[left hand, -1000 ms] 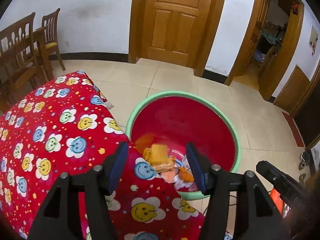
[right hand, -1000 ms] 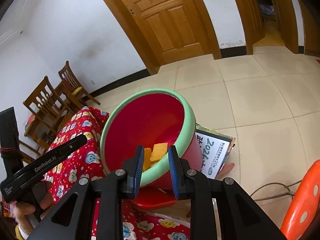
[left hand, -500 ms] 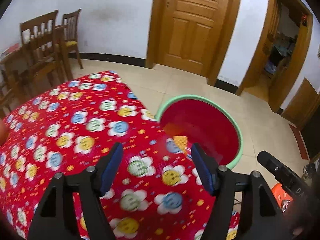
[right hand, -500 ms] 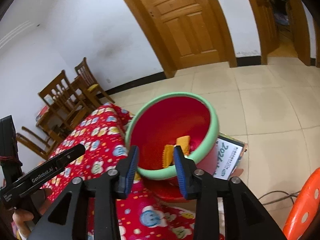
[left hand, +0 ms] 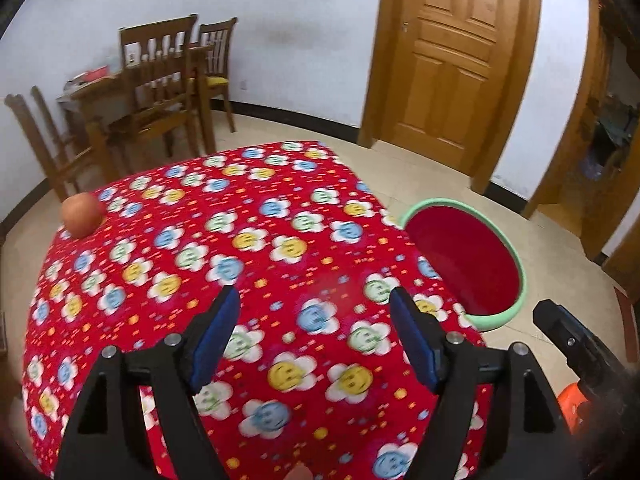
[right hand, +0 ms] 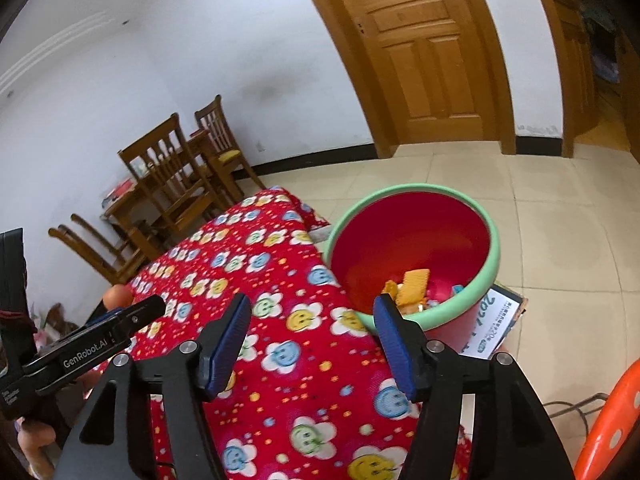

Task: Collect trash

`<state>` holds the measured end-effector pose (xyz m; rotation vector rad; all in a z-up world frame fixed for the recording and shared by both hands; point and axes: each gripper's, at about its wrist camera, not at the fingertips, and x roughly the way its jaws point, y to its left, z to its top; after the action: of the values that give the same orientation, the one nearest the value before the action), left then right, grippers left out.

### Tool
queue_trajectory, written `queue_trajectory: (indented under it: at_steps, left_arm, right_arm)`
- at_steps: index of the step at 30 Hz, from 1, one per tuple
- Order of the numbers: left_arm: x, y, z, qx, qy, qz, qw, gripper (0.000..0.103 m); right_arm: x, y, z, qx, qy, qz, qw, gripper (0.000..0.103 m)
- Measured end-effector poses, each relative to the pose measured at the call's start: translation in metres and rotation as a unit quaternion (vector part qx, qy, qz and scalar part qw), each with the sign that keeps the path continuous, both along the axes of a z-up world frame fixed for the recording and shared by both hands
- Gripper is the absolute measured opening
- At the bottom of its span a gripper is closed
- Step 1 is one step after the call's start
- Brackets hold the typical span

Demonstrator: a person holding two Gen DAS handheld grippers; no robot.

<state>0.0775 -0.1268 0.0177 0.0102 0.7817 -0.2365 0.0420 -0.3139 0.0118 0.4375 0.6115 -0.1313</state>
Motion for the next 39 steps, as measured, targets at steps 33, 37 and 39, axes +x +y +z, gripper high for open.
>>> queue_trajectory:
  at_steps: [33, 37, 39]
  left_arm:
    - [-0.043, 0.04, 0.016, -0.018, -0.025, 0.047, 0.9984, 0.077]
    - [-0.043, 0.04, 0.016, -0.017, -0.025, 0.047, 0.9984, 0.077]
    - [-0.043, 0.04, 0.016, -0.017, -0.025, 0.047, 0.9985, 0.077]
  right_arm:
    - [-0.013, 0.046, 0.017, -0.032, -0.016, 0.047, 0.998, 0.071]
    - [-0.014, 0.046, 0.017, -0.032, -0.016, 0.047, 0.998, 0.071]
    - [-0.014, 0.047, 0.017, -0.033, -0.016, 0.047, 0.998, 0.071]
